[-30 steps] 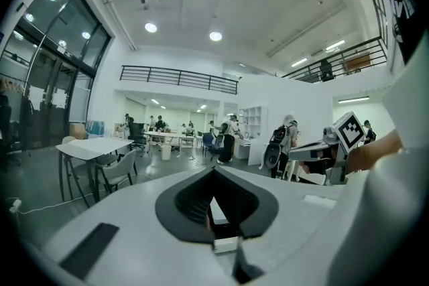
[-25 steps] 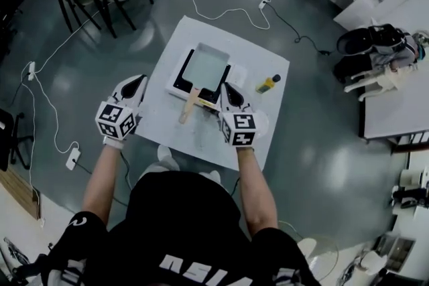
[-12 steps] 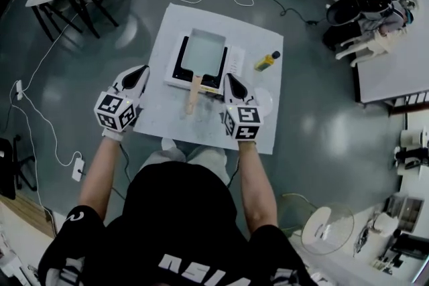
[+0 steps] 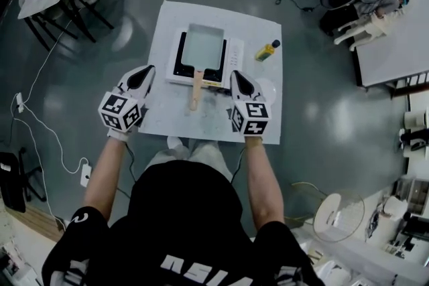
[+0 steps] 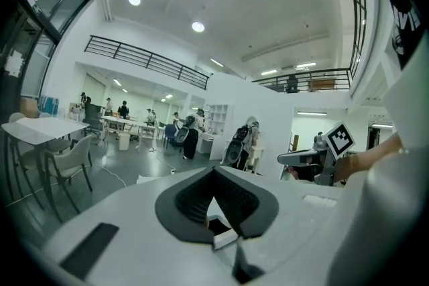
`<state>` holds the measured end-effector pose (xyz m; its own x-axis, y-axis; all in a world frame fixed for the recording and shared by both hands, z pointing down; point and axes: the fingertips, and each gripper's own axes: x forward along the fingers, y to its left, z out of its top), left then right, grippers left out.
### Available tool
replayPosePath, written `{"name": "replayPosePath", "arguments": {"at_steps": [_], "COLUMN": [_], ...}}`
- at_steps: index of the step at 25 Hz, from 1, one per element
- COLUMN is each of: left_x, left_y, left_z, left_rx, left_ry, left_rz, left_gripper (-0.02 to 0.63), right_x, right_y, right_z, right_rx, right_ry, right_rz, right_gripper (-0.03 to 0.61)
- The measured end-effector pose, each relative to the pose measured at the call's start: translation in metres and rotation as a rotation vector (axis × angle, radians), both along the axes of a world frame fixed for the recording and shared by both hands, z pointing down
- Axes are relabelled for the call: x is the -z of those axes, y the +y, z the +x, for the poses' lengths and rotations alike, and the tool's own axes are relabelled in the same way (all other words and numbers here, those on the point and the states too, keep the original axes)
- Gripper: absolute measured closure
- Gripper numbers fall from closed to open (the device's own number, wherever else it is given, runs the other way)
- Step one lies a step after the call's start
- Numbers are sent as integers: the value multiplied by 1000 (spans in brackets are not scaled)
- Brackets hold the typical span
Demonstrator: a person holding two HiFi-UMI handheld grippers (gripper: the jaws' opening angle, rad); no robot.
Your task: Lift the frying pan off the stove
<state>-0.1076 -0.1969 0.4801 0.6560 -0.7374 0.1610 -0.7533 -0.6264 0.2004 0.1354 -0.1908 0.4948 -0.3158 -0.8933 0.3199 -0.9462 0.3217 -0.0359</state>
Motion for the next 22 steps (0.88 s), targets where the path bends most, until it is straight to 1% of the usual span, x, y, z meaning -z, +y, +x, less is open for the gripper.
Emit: {"name": "replayPosePath", "arguments": {"at_steps": [8,22], "left_x": [-12,-31], "left_y": [-4,-10], "left_z": [8,21], "left_rx": [-26,-69], "left_ry": [22,15], "left_rz": [-29,-67], "left_gripper": [617,617], "right_x": [-7,-28], "right_y": [-14,-29], "right_z": [6,9], "right_rx": [-12,-17], "right_ry": [-23,-79], "right_rz": [-8,-45], "right_gripper": [588,588]}}
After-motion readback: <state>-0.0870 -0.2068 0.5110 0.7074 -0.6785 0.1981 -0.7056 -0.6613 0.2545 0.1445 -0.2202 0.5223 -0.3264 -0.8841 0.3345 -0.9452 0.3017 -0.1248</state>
